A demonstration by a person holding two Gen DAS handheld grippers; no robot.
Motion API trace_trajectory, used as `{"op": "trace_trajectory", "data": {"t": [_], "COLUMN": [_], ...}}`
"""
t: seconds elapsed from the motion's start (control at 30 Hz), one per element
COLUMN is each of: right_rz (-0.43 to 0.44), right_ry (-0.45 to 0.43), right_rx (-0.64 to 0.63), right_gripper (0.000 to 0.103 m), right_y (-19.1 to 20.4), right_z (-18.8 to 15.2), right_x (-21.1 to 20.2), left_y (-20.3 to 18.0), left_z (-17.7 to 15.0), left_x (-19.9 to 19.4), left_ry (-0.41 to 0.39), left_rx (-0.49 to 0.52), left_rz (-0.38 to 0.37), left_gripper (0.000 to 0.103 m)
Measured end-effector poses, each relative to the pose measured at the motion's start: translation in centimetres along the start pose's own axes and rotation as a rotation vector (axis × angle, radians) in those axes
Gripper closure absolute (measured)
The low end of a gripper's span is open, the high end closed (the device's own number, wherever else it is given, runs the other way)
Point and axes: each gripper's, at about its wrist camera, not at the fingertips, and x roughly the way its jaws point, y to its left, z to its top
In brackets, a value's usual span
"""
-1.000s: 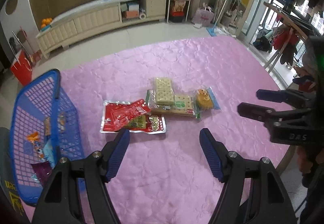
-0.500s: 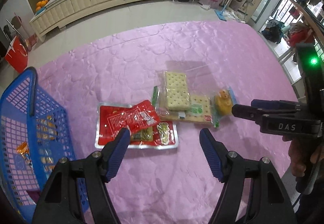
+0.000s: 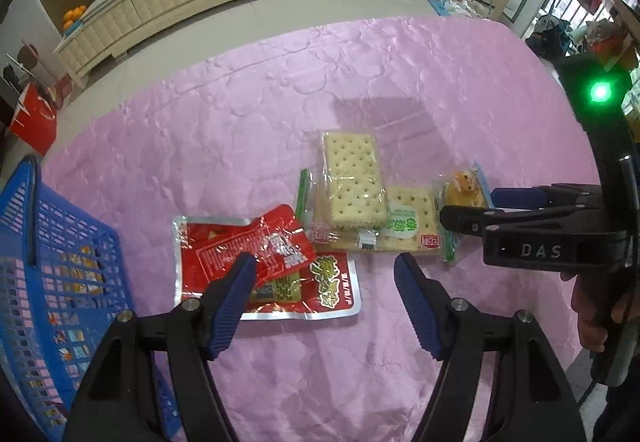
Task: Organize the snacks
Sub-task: 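Grasp the bread bun bag with the right tool while the left tool grasps the cracker pack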
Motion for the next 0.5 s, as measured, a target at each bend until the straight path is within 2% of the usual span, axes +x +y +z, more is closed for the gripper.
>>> {"op": "trace_trajectory", "data": {"t": [0.13, 0.17, 0.23, 0.37, 0.5], "right_rz": [-0.031, -0.036, -0.017, 0.008, 0.004], "right_ry": [-0.017, -0.023, -0.036, -0.065, -0.100], "right_rx": [-0.026, -0.038, -0.044, -0.043, -0.055], "right_gripper": [0.033, 0.039, 0.044, 0.050, 0.051], "right_y": [0.3, 0.3, 0.1, -0.6, -1.1], "right_z": [-0.1, -0.2, -0.3, -0.7, -1.3], "right_x": [0.4, 0.3, -0.2, -1.3, -2.5], "left_y": [-0.1, -0.1, -0.3, -0.3, -0.8], "left_z": [0.0, 0.0, 0.1, 0.8, 1.6], "left_x": [-0.1, -0.1, -0.1, -0.2, -0.1], "left_ry": [0.004, 0.006, 0.011, 0.010, 0.005], "left_rx": [0.004, 0.002, 0.000, 0.000, 0.007], "left_rz": [0.006, 0.006, 0.004, 0.013, 0.015], "left_gripper": [0.034, 0.034, 0.034, 0.034, 0.034]}}
